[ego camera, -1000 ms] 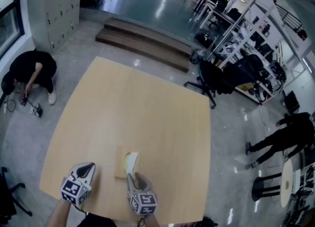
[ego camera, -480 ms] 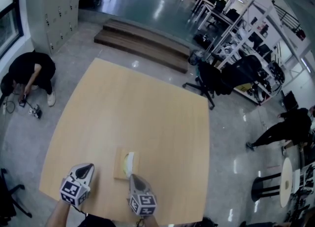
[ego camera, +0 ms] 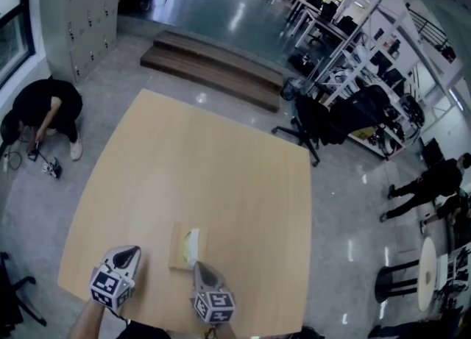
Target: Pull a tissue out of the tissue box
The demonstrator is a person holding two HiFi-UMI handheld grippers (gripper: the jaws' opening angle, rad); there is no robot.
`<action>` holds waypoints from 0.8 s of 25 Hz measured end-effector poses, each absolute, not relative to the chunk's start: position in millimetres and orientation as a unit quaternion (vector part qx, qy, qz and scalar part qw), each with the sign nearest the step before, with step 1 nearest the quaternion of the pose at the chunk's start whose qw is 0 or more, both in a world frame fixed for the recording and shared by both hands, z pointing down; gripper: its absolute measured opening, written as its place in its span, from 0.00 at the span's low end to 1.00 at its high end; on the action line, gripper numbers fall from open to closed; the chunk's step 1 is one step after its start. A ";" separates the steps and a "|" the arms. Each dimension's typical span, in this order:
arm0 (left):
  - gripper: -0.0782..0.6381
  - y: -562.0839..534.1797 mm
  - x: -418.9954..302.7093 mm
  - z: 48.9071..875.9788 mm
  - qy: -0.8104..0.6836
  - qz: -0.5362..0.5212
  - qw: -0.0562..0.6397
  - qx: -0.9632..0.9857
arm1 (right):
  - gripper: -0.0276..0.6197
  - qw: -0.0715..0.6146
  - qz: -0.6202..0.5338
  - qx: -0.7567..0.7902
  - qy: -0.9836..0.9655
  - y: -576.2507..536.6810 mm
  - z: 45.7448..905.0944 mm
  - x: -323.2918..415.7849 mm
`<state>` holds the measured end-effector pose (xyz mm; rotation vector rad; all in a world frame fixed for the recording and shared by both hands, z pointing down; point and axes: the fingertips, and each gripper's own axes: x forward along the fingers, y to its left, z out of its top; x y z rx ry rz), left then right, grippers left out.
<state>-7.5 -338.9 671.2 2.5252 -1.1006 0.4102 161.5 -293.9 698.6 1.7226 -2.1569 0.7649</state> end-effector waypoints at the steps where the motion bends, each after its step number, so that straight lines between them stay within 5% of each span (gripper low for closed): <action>1: 0.12 -339.6 -6.7 671.6 -0.389 0.145 0.177 0.893 | 0.06 0.137 0.264 0.596 -0.746 -294.5 698.5 162.2; 20: 0.12 -339.0 2.1 623.7 -0.398 0.112 0.136 0.900 | 0.06 0.110 0.214 0.604 -0.760 -296.5 646.5 173.3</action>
